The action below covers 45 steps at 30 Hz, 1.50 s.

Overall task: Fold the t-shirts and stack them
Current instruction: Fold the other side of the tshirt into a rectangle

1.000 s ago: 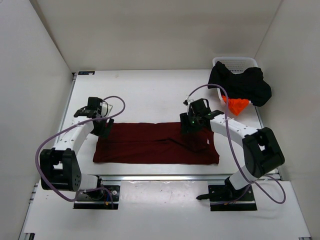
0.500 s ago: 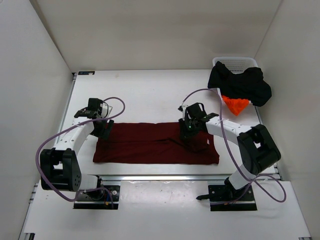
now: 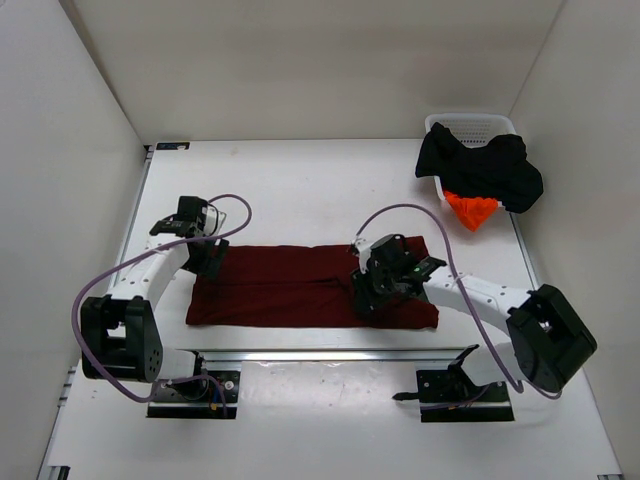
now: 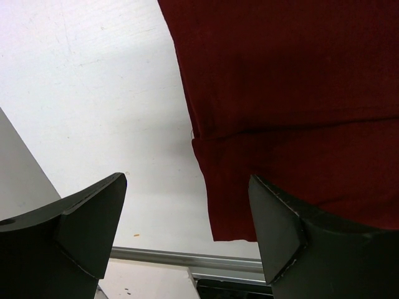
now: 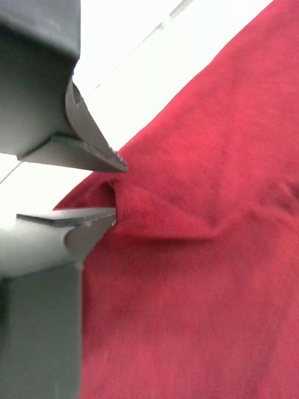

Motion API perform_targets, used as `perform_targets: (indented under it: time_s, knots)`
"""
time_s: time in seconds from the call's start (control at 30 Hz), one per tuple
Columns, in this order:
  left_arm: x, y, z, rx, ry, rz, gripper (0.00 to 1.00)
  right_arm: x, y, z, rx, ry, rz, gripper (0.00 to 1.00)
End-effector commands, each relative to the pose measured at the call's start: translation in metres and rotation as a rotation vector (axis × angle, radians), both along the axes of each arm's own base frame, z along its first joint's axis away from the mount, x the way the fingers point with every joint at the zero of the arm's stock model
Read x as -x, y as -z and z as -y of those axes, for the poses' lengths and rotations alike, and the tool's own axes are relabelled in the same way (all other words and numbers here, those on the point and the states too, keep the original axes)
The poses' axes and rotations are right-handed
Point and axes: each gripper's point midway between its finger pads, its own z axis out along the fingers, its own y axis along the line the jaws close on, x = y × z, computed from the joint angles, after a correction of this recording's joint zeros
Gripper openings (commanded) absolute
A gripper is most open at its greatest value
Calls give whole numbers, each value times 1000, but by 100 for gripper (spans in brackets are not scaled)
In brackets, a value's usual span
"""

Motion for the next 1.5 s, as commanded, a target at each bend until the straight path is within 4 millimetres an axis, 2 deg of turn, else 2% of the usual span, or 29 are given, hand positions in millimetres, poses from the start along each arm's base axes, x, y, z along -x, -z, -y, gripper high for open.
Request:
perform_targets:
  time_s: [0.0, 0.07, 0.17, 0.23, 0.3, 0.37, 0.43, 0.5, 0.57, 0.7, 0.87, 0.97, 1.1, 1.23, 1.3, 1.47]
  knots:
    - [-11, -10, -1, -21, 5, 40, 90, 11, 1, -12, -18, -76, -18, 29]
    - [-12, -11, -2, -20, 1, 42, 91, 13, 1, -11, -26, -65, -44, 31]
    - [-16, -16, 2, -20, 15, 58, 90, 5, -19, -12, -50, -55, 22, 31]
    - [-15, -16, 4, -17, 17, 59, 90, 10, -33, -13, -64, -93, 71, 33]
    - [-15, -18, 1, -24, 12, 68, 91, 5, -53, -11, -96, -73, 126, 35]
    - [-12, -15, 4, -24, 26, 57, 90, -10, -67, -2, -124, 3, 181, 36]
    - [-13, -17, 6, -14, 23, 69, 90, -31, -82, 11, -130, 93, 268, 45]
    - [-11, -19, 3, -23, 13, 69, 91, -58, -81, 34, -98, 259, 312, 51]
    - [-11, -18, 8, -20, 26, 68, 90, -82, -73, 60, -102, 399, 260, 51]
    - [-11, -21, 8, -22, 30, 70, 91, -98, -39, 80, 47, 462, 136, 52]
    - [-9, -21, 6, -23, 25, 72, 91, -95, -15, 76, 132, 423, 42, 58]
    - [-5, -18, 7, -23, 17, 64, 91, -87, -3, 74, 129, 411, -4, 55]
    - [-5, -17, 6, -17, 13, 69, 91, -63, 8, 72, 130, 382, -71, 31]
    - [-5, -16, 8, -11, 13, 68, 90, -26, 23, 84, 152, 399, -169, 3]
    - [-5, -16, 6, -12, 11, 71, 90, -9, 24, 92, 170, 417, -187, 0]
    - [-5, -14, 6, -5, 9, 74, 91, 11, 17, 113, 176, 534, -213, 0]
